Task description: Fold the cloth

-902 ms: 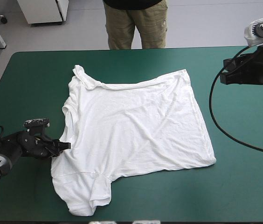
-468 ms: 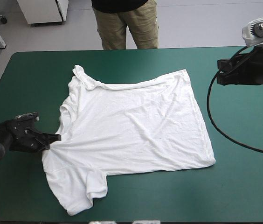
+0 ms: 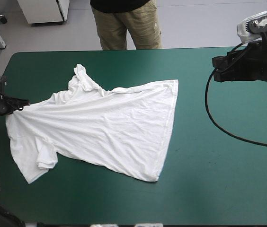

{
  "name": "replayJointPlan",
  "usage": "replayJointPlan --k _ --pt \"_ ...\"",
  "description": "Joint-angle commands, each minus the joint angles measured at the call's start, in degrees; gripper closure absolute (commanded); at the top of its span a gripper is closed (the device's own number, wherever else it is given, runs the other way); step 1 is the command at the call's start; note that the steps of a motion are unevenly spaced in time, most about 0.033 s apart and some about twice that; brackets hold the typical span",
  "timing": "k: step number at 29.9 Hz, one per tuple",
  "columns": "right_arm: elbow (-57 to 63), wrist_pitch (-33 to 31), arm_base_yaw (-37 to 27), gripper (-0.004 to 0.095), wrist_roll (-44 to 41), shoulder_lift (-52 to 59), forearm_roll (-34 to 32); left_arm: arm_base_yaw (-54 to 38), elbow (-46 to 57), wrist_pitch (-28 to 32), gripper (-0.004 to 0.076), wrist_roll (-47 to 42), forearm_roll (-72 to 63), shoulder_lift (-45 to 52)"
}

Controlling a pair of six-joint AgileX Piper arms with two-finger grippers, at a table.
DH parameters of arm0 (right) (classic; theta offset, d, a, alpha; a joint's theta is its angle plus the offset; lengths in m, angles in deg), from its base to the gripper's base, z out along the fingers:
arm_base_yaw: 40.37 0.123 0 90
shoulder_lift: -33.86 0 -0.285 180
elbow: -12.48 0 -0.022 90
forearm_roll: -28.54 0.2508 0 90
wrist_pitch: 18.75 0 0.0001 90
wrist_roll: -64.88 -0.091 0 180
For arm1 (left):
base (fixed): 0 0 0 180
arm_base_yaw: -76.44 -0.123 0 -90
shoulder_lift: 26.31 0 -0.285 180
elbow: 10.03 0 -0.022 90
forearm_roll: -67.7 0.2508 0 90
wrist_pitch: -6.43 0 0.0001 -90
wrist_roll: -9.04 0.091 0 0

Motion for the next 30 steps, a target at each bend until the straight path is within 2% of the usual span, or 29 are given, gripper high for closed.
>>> replayJointPlan --k 1,2,4,8,12,15,19,21,26,28,30 --pt "-1.05 4.39 -0.45 0.0495 0.65 -0.38 1.34 -0.49 -10.92 1.75 0.0733 -7.23 14.84 -4.08" --pt "-1.05 4.01 -0.45 0.0495 0.65 -0.53 1.19 -0.69 -13.85 1.42 0.0733 -9.03 16.70 -5.72" --pt "-1.05 4.39 -0.45 0.0495 0.65 -0.97 1.19 -1.44 -18.86 0.89 0.0733 -6.68 18.49 -9.06" --pt "-1.05 8.04 -0.45 0.0495 1.15 -1.09 1.29 -3.95 -28.73 0.47 0.0733 -5.00 21.77 -14.84" --pt "-1.05 8.75 -0.34 0.0494 1.90 -1.09 1.53 -7.54 -36.04 1.00 0.0733 -6.26 14.98 -19.08" --pt "-1.05 8.90 -0.34 0.0494 2.00 -1.09 1.53 -8.61 -38.48 0.17 0.0733 -4.93 7.93 -20.56" --pt "-1.05 8.91 -0.34 0.0494 1.99 -0.98 1.53 -7.93 -38.48 0.29 0.0714 -1.52 5.54 -20.12" --pt "-1.05 8.65 -0.34 0.0494 1.99 -0.84 1.53 -7.53 -38.48 -0.07 0.0643 -1.02 4.57 -19.58" --pt "-1.05 8.99 -0.34 0.0494 2.13 0.50 1.60 -7.53 -38.48 -0.26 0.0281 -0.14 2.35 -15.62" --pt "-1.05 9.09 -0.34 0.0494 2.38 1.01 1.60 -7.53 -38.48 0.00 0.0189 -0.65 4.02 -13.83" --pt "-1.05 9.09 -0.34 0.0494 2.38 1.31 1.60 -7.53 -39.00 -0.50 0.0171 -2.02 3.87 -11.98"
